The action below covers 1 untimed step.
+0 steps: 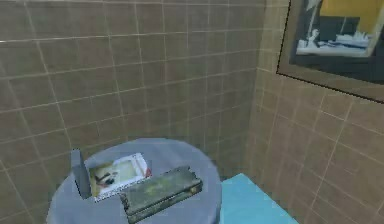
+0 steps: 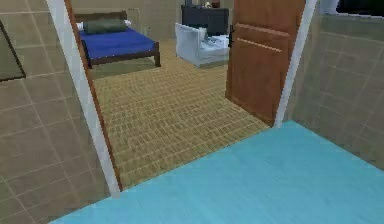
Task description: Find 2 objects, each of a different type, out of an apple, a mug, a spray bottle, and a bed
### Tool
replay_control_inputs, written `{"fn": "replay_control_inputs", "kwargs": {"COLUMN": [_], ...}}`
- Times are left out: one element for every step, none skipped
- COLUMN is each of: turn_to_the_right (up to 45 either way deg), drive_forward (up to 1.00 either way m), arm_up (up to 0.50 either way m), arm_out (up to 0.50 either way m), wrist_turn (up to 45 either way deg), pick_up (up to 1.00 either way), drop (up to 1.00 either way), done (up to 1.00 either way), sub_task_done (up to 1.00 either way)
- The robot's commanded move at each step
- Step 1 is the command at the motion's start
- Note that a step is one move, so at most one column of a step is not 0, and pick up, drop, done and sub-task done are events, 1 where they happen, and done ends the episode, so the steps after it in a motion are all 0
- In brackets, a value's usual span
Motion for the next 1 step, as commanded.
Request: {"fn": "replay_control_inputs", "kwargs": {"turn_to_the_right": [45.0], "drive_forward": [0.00], "arm_up": [0.00], "arm_out": [0.00], "wrist_turn": [0.0], "pick_up": [0.00], "drop": [0.00], "done": [0.00], "sub_task_done": [0.00]}}
